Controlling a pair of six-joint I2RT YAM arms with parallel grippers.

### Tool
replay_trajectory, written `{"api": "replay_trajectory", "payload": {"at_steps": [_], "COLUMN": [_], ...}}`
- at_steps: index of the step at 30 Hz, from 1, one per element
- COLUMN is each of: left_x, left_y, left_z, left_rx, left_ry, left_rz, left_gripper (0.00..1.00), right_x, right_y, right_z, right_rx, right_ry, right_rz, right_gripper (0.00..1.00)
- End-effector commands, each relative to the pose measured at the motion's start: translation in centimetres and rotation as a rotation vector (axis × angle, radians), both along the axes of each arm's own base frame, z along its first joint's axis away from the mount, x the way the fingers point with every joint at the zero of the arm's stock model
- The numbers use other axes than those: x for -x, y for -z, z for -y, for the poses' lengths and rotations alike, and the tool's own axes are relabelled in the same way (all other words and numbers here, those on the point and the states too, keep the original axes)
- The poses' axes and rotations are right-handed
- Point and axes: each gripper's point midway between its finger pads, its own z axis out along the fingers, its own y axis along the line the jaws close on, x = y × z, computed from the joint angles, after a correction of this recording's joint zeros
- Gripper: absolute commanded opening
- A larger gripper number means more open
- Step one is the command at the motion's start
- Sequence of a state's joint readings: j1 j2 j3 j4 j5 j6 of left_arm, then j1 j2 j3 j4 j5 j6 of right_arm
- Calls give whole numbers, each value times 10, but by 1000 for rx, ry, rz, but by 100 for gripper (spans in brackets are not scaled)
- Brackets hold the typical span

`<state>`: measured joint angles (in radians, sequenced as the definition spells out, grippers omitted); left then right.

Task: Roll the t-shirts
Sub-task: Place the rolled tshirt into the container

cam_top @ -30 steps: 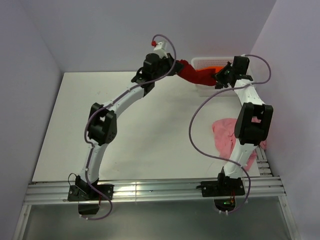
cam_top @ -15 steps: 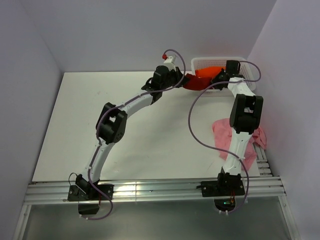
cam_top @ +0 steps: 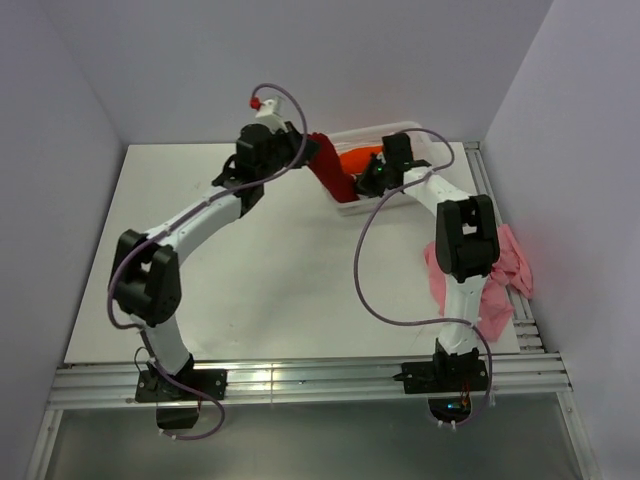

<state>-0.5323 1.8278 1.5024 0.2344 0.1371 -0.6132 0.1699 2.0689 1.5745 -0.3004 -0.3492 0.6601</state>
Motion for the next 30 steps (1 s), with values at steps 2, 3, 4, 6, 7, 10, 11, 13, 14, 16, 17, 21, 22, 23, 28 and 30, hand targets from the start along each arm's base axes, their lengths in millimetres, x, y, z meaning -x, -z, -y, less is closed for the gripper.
{"api": "replay_trajectory", "payload": {"at_steps": [2,3,4,6,7,10,11,13,14,16,17,21,22,23,28,30], "left_x": [13,16,21,27,30,36,36,33,31,26,24,-4,-4,-10,-29,-35], "left_y": [-26,-26,-34,-26,-30,-28,-28,-21,-22,-9,-6,49,50,48,75,86], "left_z": [-54,-59,-66,-67,-68,-66,-64,-59,-56,-48,-45,-27,-27,-24,-22,-22], "left_rx": [39,42,53,49,60,89,96,99,103,100,104,114,114,118,79,59], "left_ry": [-77,-83,-92,-85,-84,-69,-66,-69,-71,-88,-97,-135,-135,-139,-179,-187], "left_rz": [33,34,47,30,30,18,15,-7,-9,-46,-59,-172,-172,-167,-187,-202], "left_gripper": [0,0,0,0,0,0,0,0,0,0,0,0,0,0,0,0], "right_x": [30,34,31,27,21,10,8,0,-5,-14,-22,-45,-45,-51,-68,-75], "right_y": [-52,-56,-62,-79,-86,-104,-106,-110,-109,-114,-114,-102,-102,-101,-88,-82], "right_z": [-64,-68,-67,-60,-48,-26,-20,-7,7,21,31,53,53,57,55,55], "right_rx": [-70,-73,-77,-82,-82,-73,-73,-69,-70,-66,-58,-94,-94,-95,-111,-116], "right_ry": [-143,-145,-136,-132,-117,-103,-100,-93,-82,-69,-57,-23,-23,-13,-18,-12], "right_rz": [80,86,104,125,135,163,165,164,163,165,169,173,173,178,151,150], "right_gripper": [0,0,0,0,0,0,0,0,0,0,0,0,0,0,0,0]}}
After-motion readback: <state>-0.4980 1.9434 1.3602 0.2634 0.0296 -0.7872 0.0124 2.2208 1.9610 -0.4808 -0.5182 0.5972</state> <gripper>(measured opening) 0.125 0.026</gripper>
